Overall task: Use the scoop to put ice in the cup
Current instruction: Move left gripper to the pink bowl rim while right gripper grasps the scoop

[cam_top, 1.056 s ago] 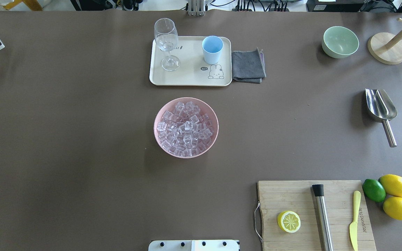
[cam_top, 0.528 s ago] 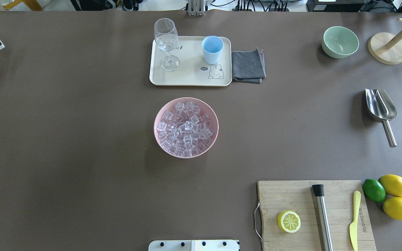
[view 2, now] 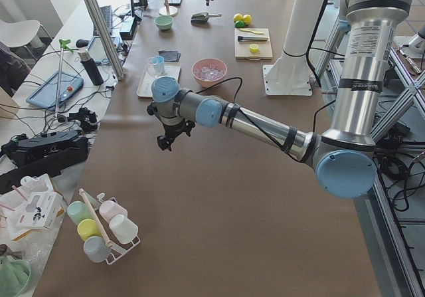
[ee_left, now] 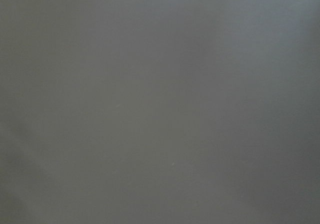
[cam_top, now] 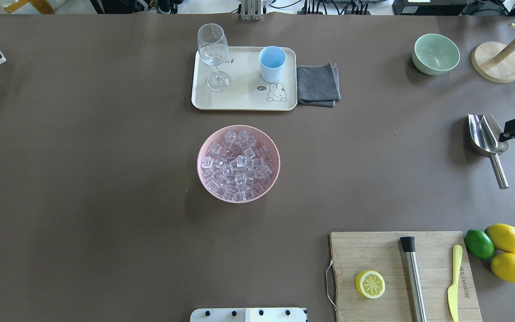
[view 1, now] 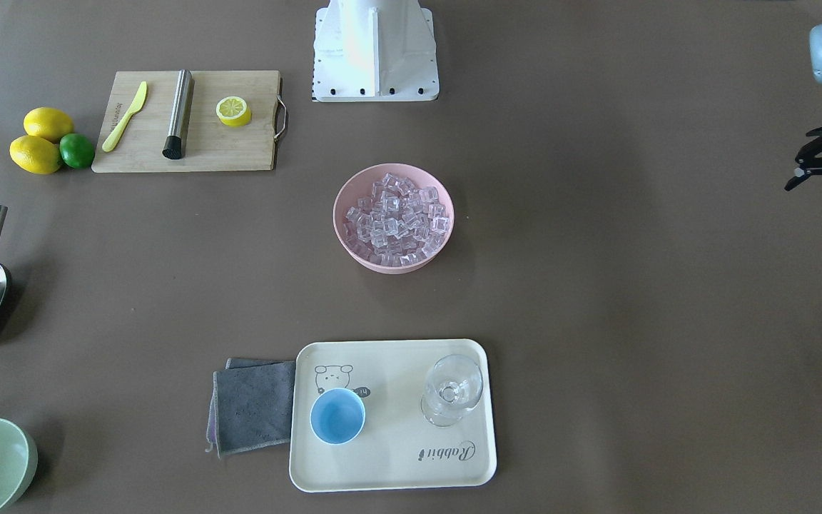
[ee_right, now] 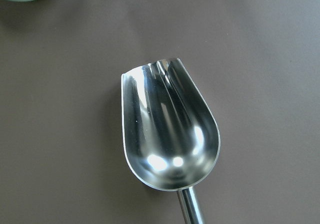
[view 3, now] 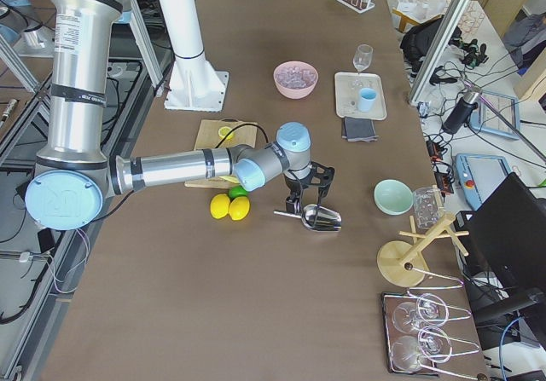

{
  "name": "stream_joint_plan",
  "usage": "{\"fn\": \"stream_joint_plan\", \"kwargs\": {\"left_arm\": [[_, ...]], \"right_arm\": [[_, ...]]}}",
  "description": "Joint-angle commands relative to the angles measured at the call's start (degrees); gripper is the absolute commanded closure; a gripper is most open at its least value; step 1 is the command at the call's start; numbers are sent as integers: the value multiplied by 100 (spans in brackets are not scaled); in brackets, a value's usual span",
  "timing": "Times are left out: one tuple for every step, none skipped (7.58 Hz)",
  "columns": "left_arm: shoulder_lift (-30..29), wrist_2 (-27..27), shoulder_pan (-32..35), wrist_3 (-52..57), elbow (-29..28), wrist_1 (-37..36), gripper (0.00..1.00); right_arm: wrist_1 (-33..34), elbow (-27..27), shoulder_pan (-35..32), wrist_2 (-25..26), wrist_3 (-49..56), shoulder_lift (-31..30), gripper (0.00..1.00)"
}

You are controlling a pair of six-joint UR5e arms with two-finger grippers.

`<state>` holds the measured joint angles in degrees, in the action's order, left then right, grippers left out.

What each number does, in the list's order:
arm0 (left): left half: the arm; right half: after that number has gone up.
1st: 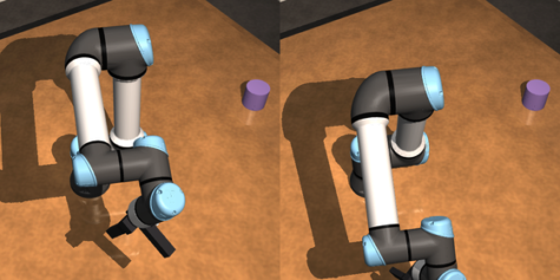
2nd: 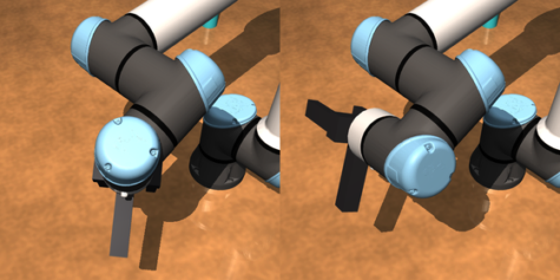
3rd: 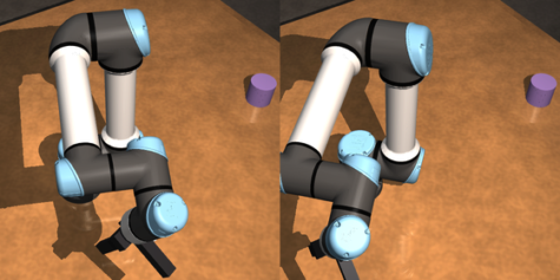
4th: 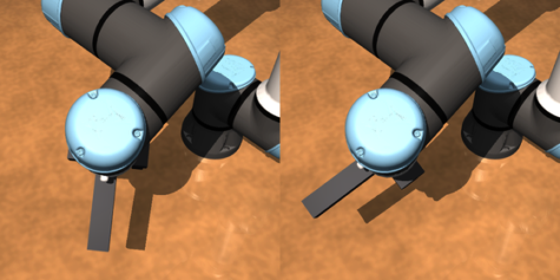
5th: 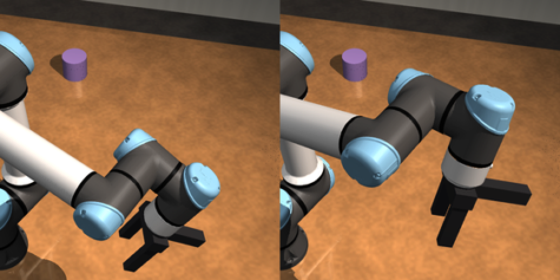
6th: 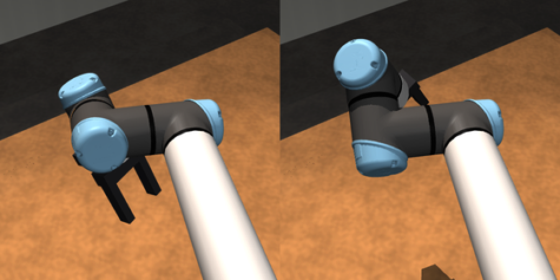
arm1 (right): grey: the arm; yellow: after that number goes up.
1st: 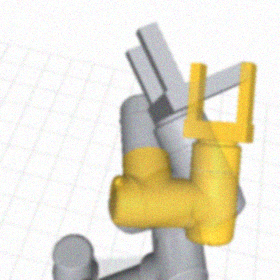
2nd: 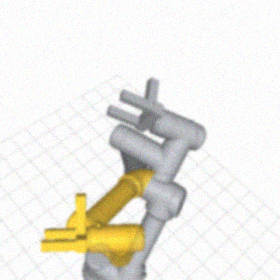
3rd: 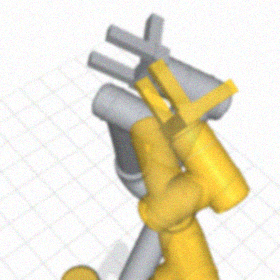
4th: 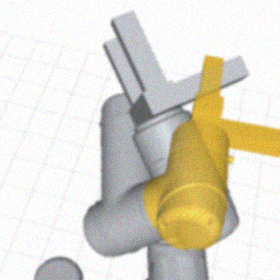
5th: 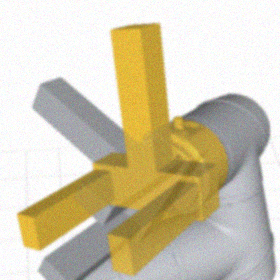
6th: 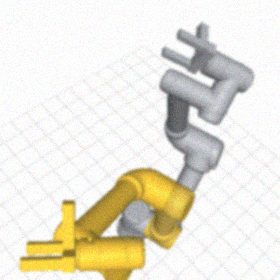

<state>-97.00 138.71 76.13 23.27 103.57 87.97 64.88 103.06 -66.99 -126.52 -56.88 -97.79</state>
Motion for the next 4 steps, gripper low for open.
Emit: {"fn": "stream_joint_plan", "kwargs": {"left_arm": [[-468,-11,-1071,-7,146,262,1],[-460,-11,-1517,-24,120,952,1],[-469,-72,-1974,-59,120,1472,1],[-556,-281,-2405,-356,68,1782,1]], "right_arm": [[-766,-383,649,545,-770,-91,0],[-879,-383,870,706,-737,-117,0],[-1028,-383,933,708,-641,-274,0],[-1039,-383,960,725,-40,-389,1]]}}
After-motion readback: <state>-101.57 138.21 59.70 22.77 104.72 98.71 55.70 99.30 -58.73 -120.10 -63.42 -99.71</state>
